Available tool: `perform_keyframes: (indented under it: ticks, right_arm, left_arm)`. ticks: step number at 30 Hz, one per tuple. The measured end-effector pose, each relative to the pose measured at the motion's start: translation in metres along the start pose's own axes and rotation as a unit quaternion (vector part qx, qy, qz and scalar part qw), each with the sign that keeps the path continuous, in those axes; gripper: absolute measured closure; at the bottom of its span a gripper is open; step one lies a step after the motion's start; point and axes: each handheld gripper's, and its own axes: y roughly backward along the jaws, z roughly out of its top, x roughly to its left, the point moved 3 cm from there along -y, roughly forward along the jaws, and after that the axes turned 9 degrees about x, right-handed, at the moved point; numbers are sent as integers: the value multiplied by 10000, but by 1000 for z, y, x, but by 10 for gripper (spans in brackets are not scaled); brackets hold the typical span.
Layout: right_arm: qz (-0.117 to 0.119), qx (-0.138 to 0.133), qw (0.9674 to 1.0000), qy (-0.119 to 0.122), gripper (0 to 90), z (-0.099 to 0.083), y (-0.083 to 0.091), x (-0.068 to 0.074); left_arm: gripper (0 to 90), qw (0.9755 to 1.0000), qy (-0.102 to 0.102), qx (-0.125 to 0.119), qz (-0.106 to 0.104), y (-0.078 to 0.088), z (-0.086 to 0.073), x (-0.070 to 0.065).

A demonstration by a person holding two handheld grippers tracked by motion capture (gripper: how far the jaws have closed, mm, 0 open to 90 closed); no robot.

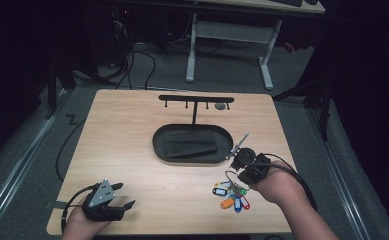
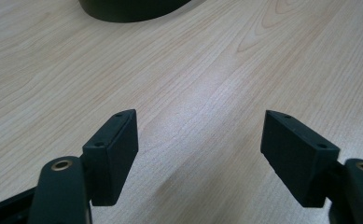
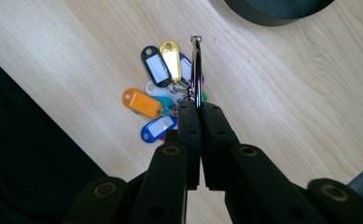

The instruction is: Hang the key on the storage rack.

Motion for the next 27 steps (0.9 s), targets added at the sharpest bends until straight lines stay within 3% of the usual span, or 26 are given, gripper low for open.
perform_keyframes:
  ticks: [7, 10, 17, 27]
  right_arm:
    - [-5, -78, 10000, 30, 881, 4, 19, -5]
    - [77, -170, 9998, -23, 881, 6, 30, -10]
    - [18, -282, 9995, -109, 881, 12, 50, -22]
    - [-29, -348, 9992, -212, 881, 24, 61, -38]
  left_arm:
    - [278, 10000, 8, -44, 28, 1, 0, 1]
    - [270, 10000, 16, -65, 39, 2, -1, 1]
    - [258, 9999, 54, -75, 47, 3, -2, 4]
    - [257, 9999, 46, -68, 63, 4, -3, 4]
